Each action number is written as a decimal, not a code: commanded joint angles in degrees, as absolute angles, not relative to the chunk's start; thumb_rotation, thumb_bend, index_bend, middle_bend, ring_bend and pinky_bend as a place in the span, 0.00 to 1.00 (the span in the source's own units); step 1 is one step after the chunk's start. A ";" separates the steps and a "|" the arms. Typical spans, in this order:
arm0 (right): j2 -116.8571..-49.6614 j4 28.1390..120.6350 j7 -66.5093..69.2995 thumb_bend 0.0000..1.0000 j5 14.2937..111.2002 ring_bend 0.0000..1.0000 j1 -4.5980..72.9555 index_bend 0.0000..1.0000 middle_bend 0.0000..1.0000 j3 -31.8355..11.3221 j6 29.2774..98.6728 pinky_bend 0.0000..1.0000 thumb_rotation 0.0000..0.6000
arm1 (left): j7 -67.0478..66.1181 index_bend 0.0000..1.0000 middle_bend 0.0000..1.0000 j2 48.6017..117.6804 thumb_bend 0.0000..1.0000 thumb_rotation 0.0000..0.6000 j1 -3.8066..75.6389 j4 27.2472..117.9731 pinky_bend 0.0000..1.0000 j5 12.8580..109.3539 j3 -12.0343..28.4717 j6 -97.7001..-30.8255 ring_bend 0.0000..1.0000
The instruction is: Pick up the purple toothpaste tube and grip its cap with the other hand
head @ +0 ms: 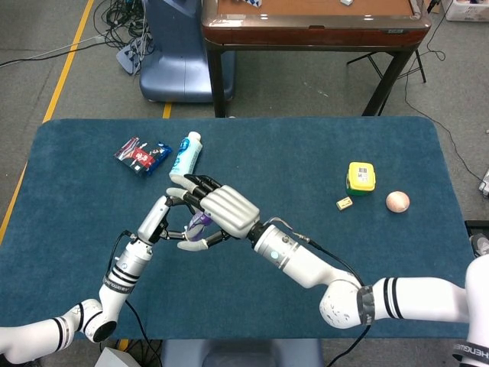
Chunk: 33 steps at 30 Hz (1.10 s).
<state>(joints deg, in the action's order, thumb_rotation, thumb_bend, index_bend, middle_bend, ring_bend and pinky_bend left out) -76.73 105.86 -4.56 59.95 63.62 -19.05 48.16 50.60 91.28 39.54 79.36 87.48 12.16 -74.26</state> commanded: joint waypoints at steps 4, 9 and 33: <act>-75.16 106.99 -4.14 0.00 61.44 0.00 62.60 0.00 0.00 -19.20 48.90 0.00 0.28 | 50.15 0.62 0.72 90.71 0.44 1.00 39.45 78.91 0.48 88.18 11.48 -74.12 0.48; -71.43 109.06 -3.95 0.00 62.60 0.00 60.98 0.00 0.00 -19.41 49.62 0.00 0.27 | 48.00 0.61 0.72 89.41 0.44 1.00 39.88 76.87 0.48 90.31 9.76 -73.31 0.48; -60.24 110.13 -3.66 0.00 67.04 0.00 48.94 0.00 0.00 -12.34 54.14 0.00 0.27 | 27.28 0.50 0.58 87.26 0.43 1.00 45.79 63.27 0.42 95.33 -0.52 -56.82 0.38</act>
